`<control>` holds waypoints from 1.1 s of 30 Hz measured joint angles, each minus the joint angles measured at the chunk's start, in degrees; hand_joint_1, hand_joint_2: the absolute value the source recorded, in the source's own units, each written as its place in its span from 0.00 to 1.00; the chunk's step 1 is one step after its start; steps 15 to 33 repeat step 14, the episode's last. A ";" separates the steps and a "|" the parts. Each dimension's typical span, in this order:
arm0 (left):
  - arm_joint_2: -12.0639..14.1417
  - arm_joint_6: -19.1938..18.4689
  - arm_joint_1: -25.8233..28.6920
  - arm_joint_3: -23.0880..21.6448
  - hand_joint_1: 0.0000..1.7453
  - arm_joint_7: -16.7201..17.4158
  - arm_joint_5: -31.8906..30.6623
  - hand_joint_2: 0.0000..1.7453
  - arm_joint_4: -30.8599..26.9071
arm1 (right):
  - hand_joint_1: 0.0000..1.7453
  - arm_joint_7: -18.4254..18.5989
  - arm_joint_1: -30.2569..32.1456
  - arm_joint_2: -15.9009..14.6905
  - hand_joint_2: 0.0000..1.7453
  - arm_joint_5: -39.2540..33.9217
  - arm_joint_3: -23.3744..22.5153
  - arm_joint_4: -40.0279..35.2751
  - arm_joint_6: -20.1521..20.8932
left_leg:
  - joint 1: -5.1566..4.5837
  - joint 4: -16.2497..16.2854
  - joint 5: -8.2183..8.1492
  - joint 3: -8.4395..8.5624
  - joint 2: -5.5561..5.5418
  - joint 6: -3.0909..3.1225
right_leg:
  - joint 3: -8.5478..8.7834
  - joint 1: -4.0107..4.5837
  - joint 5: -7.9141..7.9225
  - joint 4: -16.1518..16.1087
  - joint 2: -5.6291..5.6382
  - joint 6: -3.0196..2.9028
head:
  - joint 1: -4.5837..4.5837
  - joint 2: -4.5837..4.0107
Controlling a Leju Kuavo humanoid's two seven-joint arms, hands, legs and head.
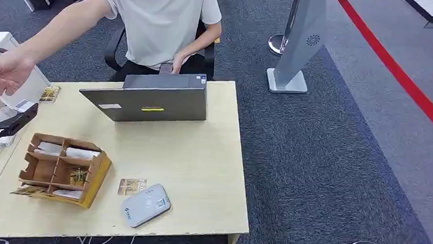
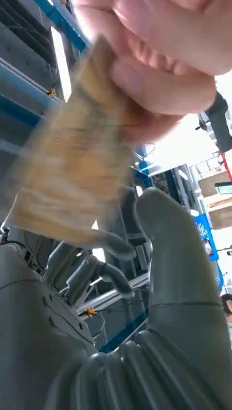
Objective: Pass the card to the sensor for recognition and then transmit it.
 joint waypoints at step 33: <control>0.31 3.17 -0.14 2.58 0.00 -2.14 0.02 1.00 4.28 | 0.00 -0.39 -1.02 0.00 1.00 -0.89 -1.35 1.07 0.09 | 0.00 0.00 0.00 0.00 0.01 0.00 | 0.00 0.00 0.00 0.00 0.01 0.00 | 0.02 0.00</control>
